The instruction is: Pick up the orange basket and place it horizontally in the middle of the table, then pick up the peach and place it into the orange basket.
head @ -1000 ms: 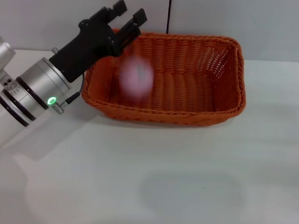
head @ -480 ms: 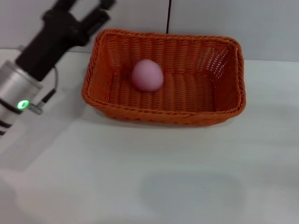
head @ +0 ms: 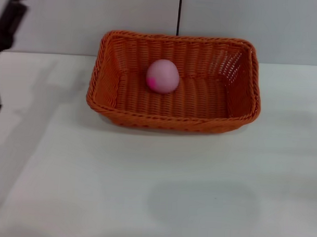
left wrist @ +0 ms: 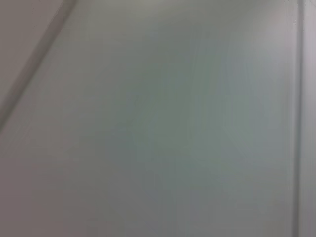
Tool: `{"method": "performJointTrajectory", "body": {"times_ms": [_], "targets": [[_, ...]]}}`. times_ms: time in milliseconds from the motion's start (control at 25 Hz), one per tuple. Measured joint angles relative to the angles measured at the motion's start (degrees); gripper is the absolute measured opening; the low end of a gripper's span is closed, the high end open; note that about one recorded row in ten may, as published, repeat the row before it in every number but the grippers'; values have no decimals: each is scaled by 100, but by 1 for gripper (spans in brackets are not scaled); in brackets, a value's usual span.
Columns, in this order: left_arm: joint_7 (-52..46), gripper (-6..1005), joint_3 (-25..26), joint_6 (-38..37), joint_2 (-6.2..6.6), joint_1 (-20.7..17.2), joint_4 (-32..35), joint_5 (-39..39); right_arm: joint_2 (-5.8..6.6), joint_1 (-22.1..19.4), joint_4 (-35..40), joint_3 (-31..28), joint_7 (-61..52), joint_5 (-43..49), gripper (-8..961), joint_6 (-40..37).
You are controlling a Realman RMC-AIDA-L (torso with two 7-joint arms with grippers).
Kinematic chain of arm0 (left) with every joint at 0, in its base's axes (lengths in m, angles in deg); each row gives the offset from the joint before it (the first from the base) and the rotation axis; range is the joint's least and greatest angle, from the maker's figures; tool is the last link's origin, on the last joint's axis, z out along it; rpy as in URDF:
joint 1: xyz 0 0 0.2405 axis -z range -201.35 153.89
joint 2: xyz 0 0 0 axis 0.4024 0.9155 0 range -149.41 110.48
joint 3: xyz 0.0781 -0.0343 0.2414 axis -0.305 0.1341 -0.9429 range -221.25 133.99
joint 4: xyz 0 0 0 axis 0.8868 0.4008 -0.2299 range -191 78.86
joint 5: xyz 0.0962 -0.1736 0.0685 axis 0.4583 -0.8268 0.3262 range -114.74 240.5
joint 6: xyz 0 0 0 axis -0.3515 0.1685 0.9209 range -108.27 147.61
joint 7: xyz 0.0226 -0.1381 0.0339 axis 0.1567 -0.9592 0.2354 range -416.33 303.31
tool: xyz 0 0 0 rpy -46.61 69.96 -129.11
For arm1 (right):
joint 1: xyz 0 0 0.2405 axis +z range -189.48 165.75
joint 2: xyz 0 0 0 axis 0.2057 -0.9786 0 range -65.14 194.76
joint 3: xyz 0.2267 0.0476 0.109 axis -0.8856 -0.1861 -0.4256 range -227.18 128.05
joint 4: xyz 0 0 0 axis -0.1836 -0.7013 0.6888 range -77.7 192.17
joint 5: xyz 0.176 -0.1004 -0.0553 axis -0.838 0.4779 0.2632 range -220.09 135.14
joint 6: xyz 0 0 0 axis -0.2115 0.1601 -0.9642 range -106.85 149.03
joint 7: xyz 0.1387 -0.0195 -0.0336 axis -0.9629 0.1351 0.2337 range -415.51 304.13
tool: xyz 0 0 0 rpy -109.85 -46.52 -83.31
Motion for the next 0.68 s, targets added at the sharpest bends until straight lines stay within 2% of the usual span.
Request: {"method": "performJointTrajectory", "body": {"times_ms": [240, 680], "targets": [[191, 859, 278, 97, -4, -292, -135, 6, -7, 29, -179, -312, 29, -11, 412, 0], [197, 859, 426, 180, 1, -370, -107, 4, -7, 35, -209, -589, 35, -12, 412, -61]]}}
